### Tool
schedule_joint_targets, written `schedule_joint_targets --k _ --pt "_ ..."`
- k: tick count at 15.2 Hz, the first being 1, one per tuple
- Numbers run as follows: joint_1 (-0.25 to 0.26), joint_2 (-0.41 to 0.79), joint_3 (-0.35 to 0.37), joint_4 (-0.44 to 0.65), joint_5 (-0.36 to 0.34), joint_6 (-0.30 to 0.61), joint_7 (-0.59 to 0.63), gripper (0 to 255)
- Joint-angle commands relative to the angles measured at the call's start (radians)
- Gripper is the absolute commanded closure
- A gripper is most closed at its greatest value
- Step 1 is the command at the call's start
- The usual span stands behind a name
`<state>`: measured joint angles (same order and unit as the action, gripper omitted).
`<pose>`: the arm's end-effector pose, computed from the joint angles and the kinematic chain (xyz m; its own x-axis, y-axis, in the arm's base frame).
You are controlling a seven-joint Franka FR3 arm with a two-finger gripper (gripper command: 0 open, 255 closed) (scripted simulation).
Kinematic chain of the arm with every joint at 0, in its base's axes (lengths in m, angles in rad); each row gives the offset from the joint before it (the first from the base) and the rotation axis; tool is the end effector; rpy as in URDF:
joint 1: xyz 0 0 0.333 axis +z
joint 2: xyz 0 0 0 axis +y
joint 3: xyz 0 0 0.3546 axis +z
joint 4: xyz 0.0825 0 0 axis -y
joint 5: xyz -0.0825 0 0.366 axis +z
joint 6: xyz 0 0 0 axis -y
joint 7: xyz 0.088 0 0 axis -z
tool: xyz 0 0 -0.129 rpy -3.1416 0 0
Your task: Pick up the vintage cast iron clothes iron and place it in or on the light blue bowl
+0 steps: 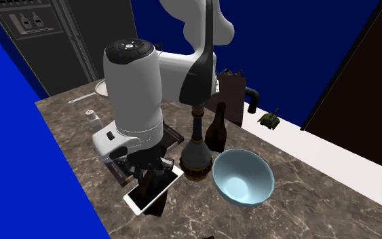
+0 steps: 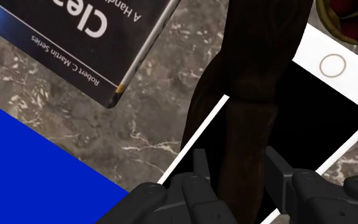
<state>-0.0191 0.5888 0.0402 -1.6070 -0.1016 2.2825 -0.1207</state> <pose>0.7096 0.0065 0.3143 0.9771 0.1979 0.0778 0.1926 -0.9788 0.0699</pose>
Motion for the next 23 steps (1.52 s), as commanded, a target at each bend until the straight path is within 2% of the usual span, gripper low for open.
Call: schedule_joint_targets --k 1,23 --pt "0.000 -0.010 0.000 0.003 0.001 -0.015 -0.001 255" --pt "-0.002 -0.122 0.008 0.131 0.016 -0.254 -0.021 255"
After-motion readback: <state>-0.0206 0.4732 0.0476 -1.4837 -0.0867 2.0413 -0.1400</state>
